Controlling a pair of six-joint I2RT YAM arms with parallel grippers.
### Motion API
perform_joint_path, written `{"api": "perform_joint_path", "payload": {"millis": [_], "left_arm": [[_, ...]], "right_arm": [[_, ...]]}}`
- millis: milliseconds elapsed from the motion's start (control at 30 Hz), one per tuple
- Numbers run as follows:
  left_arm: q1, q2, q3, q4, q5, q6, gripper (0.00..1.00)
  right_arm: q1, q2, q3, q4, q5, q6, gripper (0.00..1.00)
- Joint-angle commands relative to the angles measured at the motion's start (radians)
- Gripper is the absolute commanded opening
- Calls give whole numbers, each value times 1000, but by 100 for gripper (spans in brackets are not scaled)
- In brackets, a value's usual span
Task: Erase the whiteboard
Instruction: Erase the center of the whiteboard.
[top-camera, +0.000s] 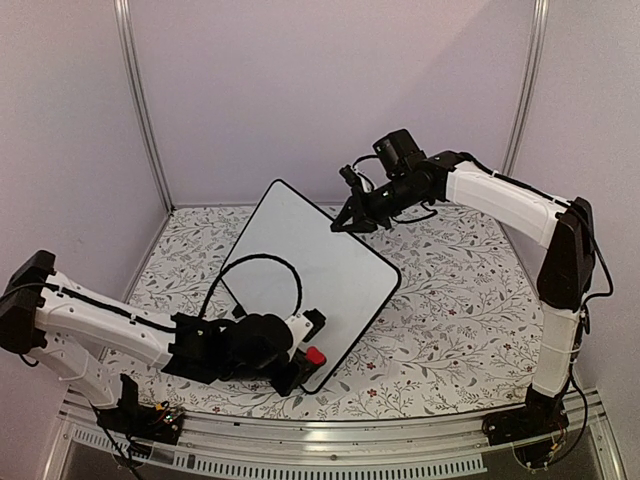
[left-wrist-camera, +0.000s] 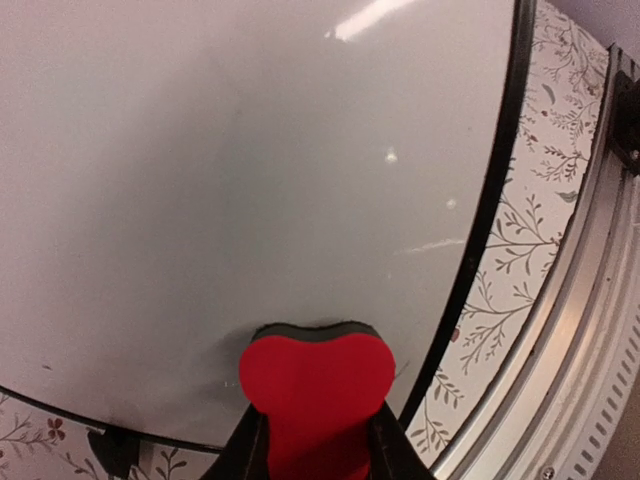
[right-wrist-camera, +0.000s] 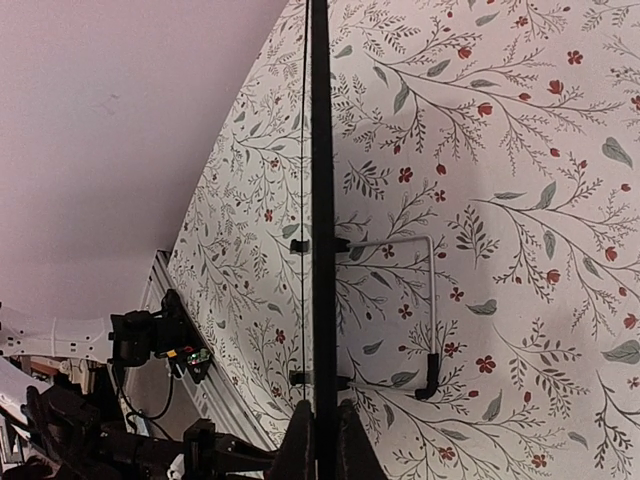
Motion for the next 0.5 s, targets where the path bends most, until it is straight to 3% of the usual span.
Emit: {"api": "perform_joint_path", "payload": {"millis": [0,467], "left_arm": [[-19,8,-54,5,33,-40,0],[-73,-83,-170,-43,4,-169,0]], "right_arm": [[12,41,22,14,18,8,0],[12,49,31,-5,21,-4,0]]}}
